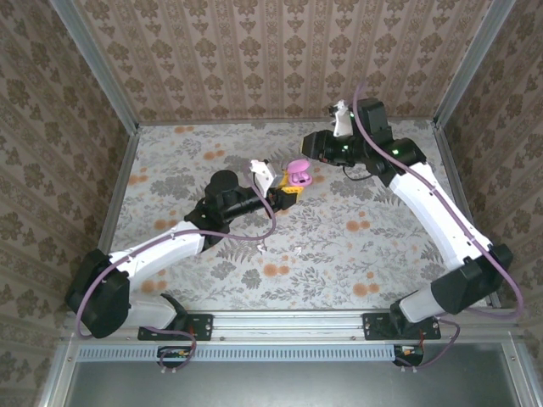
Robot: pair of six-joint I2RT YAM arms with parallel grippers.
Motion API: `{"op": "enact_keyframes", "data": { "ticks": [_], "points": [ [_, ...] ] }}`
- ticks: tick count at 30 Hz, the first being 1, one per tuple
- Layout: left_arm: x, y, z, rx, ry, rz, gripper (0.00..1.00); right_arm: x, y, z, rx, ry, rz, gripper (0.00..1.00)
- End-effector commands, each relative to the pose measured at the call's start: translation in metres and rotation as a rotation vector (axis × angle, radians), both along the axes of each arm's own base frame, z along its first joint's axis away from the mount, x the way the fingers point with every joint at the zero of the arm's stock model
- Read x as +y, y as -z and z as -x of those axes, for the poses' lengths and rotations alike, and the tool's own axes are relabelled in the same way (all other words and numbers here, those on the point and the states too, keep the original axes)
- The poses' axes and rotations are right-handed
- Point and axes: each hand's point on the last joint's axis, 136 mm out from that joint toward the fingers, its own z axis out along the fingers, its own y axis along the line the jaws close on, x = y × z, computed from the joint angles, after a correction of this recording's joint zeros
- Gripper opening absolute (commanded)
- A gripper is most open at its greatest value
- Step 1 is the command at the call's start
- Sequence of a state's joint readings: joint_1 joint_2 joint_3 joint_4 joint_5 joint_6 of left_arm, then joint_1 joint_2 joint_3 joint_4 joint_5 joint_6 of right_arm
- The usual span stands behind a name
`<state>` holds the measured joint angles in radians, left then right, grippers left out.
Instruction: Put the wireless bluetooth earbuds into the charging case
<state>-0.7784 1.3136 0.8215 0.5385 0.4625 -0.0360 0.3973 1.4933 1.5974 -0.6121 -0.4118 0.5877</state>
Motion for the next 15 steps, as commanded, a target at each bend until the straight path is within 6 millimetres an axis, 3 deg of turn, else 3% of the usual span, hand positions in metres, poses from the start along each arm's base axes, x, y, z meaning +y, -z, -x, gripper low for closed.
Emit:
{"op": "enact_keyframes", "data": {
  "ticks": [1,9,15],
  "points": [
    [-0.001,-0.028,0.012,-0.069,0.047,0.029,0.37,0.009,-0.007,0.008,0.042,-0.068,-0.037,0.4],
    [0.003,-0.03,0.003,-0.082,-0.013,0.044,0.37,0.004,0.005,0.026,0.067,-0.11,0.016,0.4],
    [0.004,-0.035,0.002,-0.086,-0.023,0.061,0.37,-0.006,0.003,0.034,0.051,-0.079,-0.029,0.41]
  ]
}}
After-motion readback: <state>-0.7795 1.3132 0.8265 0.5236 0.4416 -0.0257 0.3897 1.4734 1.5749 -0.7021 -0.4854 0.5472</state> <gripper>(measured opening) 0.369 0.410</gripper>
